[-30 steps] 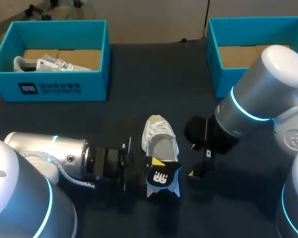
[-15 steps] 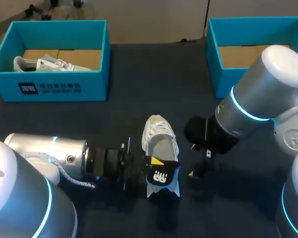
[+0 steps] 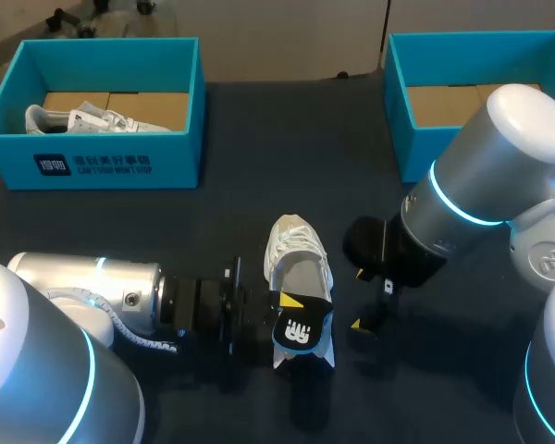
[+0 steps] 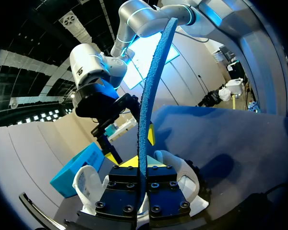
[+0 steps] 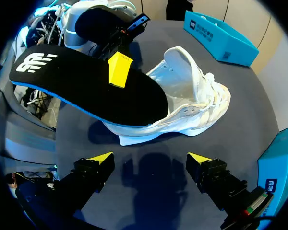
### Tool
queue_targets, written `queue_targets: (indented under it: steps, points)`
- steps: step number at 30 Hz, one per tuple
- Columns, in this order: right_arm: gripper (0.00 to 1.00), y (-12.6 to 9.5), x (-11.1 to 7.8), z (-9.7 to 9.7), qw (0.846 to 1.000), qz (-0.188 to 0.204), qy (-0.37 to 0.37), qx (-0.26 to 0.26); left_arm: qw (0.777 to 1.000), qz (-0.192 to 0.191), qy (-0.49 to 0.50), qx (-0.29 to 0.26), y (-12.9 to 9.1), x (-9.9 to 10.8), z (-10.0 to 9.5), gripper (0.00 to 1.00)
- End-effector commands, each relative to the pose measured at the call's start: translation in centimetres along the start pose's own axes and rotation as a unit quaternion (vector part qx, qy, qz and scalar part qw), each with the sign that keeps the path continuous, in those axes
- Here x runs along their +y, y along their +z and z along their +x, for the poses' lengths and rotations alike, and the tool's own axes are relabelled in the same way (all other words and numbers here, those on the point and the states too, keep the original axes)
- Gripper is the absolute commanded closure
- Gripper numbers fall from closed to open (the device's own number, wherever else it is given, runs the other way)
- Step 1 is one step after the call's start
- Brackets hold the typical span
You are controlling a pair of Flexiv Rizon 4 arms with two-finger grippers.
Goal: Take the shoe out of the shoebox, open the shoe tongue, remove and reinsert the insole, then place the shoe into the shoebox
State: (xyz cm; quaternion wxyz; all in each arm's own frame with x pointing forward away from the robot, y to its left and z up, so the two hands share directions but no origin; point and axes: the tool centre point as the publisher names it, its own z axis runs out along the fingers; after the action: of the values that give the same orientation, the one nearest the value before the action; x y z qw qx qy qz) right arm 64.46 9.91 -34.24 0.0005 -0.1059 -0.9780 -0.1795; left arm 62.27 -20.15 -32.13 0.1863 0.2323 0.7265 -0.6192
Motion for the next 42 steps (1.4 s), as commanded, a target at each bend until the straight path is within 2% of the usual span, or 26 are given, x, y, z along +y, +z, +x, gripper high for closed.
queue_targets:
  steps: [1,42]
  points:
    - [0.0,0.3,0.1,0.1,1.0,0.001,0.001,-0.002,1.0,-0.005,0.0,-0.001,0.4,0.1,0.0,1.0]
    - [0.0,0.3,0.1,0.1,1.0,0.001,0.001,-0.002,0.998,-0.06,-0.012,-0.026,0.5,2.8,-0.2,1.0]
